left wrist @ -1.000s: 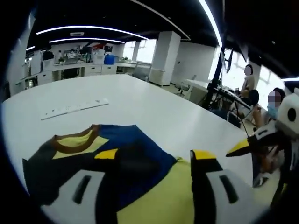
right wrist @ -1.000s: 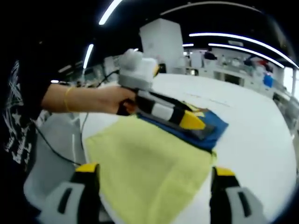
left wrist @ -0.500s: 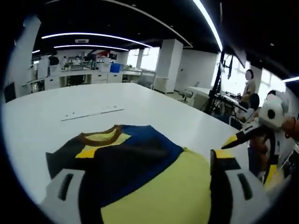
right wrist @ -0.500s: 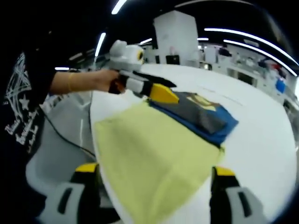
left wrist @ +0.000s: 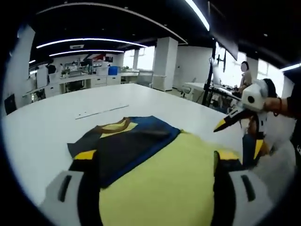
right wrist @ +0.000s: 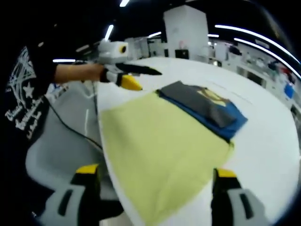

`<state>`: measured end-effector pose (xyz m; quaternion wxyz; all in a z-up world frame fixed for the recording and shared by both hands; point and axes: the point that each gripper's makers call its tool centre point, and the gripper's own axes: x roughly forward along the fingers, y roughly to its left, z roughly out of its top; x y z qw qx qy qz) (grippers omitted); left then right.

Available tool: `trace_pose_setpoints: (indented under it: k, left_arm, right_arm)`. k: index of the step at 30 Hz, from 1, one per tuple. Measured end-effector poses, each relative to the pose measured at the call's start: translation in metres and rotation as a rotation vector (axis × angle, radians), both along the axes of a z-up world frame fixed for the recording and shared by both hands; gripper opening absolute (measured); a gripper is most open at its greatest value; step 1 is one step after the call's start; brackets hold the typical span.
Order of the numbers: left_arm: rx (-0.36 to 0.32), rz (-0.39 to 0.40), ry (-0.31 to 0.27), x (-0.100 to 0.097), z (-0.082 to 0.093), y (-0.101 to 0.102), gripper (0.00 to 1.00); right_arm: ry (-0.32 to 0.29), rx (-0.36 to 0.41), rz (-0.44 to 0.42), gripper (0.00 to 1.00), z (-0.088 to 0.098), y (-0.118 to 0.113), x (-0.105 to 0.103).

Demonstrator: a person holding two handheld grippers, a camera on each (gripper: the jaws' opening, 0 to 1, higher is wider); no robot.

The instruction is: Fold the garment on the visible template until the final outline fits inside the template.

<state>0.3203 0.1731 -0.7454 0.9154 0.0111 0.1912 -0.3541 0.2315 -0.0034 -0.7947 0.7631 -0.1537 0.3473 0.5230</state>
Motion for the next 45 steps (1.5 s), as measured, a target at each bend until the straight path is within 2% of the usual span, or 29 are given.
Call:
trace_pose_setpoints:
  k: [5, 8, 13, 19, 22, 25, 29, 32, 37, 45]
  left_arm:
    - [0.010, -0.024, 0.032, -0.028, -0.006, 0.007, 0.94]
    - [0.040, -0.051, 0.043, -0.043, -0.014, 0.013, 0.93]
    - [0.110, -0.080, 0.045, -0.063, -0.025, 0.023, 0.83]
    - [0.123, -0.112, 0.065, -0.084, -0.036, 0.030, 0.79]
    - [0.151, -0.127, 0.080, -0.095, -0.044, 0.036, 0.77]
    - [0.124, -0.119, 0.128, -0.103, -0.051, 0.039, 0.71]
    - [0.203, -0.166, 0.141, -0.117, -0.066, 0.043, 0.65]
    - [0.209, -0.182, 0.156, -0.123, -0.071, 0.042, 0.63]
    - [0.265, -0.217, 0.170, -0.132, -0.081, 0.046, 0.58]
    - [0.352, -0.278, 0.161, -0.141, -0.092, 0.051, 0.54]
  right_arm:
    - [0.013, -0.010, 0.010, 0.99, -0.006, -0.001, -0.010]
    - [0.017, -0.025, 0.020, 0.99, -0.010, -0.003, -0.017]
    - [0.021, -0.042, 0.028, 0.91, -0.016, -0.008, -0.024]
    - [0.005, -0.066, 0.037, 0.79, -0.021, -0.012, -0.028]
    - [-0.007, -0.083, 0.045, 0.75, -0.025, -0.014, -0.030]
    - [0.000, -0.095, 0.043, 0.71, -0.029, -0.017, -0.032]
    - [-0.002, -0.116, 0.049, 0.64, -0.035, -0.021, -0.035]
    - [-0.006, -0.125, 0.057, 0.61, -0.037, -0.024, -0.036]
    - [-0.019, -0.150, 0.061, 0.52, -0.041, -0.030, -0.034]
    - [-0.036, -0.192, 0.080, 0.47, -0.049, -0.037, -0.036]
